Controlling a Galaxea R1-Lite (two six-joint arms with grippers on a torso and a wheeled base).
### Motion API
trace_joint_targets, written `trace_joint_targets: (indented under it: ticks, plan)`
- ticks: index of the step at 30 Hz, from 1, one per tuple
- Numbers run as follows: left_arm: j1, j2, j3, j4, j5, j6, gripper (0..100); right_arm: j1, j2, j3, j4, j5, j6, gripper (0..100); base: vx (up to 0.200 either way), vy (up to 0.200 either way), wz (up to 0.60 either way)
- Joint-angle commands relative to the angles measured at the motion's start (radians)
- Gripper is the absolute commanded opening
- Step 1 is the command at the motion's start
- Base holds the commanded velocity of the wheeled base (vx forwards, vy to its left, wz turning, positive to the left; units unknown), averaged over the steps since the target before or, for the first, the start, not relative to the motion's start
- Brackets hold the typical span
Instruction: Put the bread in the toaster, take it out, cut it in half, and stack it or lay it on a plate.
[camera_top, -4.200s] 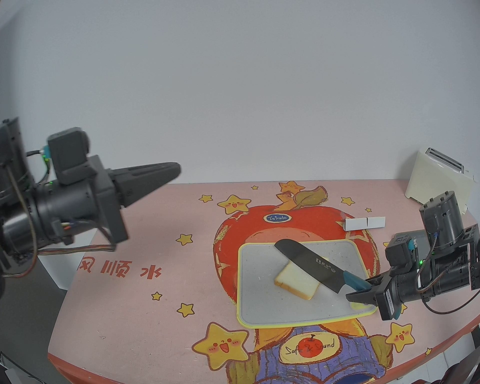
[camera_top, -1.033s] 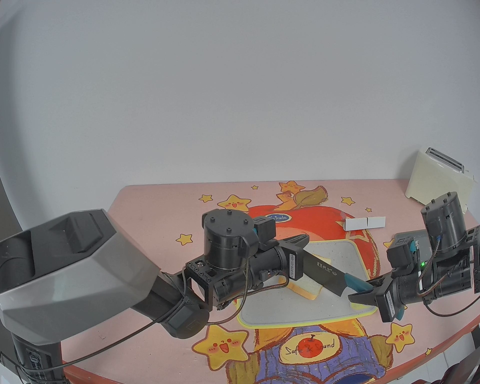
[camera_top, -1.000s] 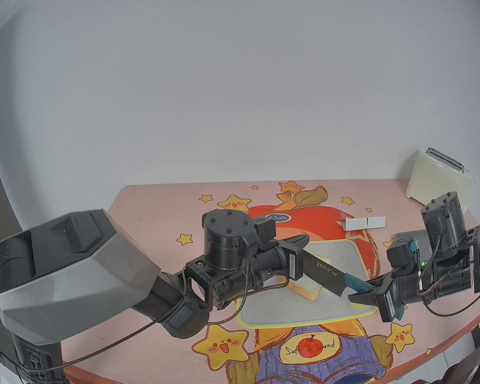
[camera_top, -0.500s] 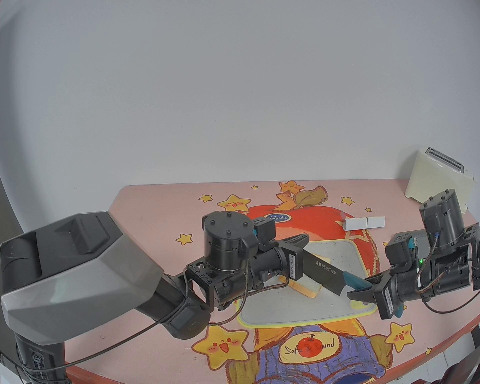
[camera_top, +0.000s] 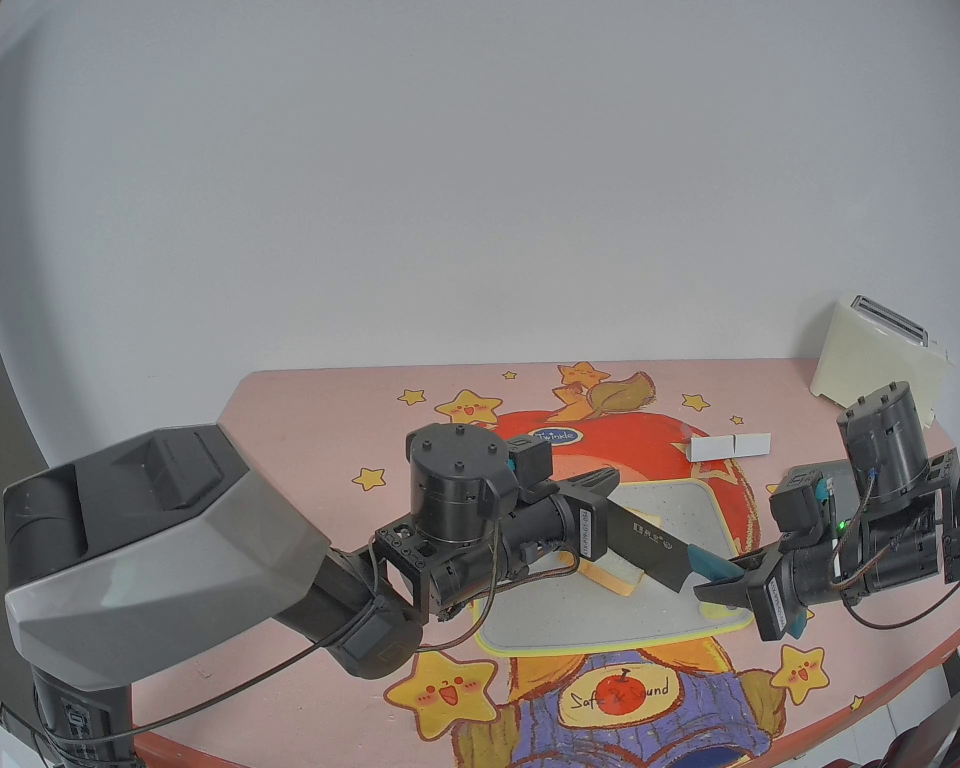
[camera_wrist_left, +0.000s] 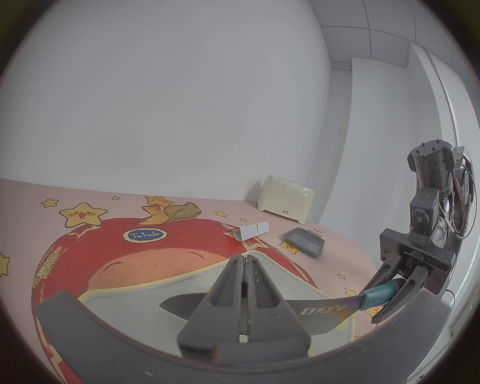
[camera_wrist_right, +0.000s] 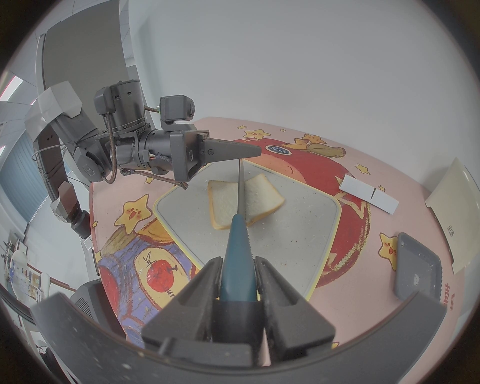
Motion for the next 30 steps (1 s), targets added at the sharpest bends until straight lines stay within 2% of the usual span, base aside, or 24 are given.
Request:
trace_joint_targets:
  ticks: [1, 30]
  plan:
    - [0.000, -0.002, 0.002, 0.000, 0.000, -0.001, 0, 0.001, 0.002, 0.006, 0.004, -0.002, 0.000, 0, 0.000, 0.000, 0.00]
    - [-0.003, -0.040, -0.008, 0.006, 0.000, -0.001, 0, 0.001, 0.011, 0.038, -0.001, -0.004, 0.000, 0, 0.000, 0.000, 0.00]
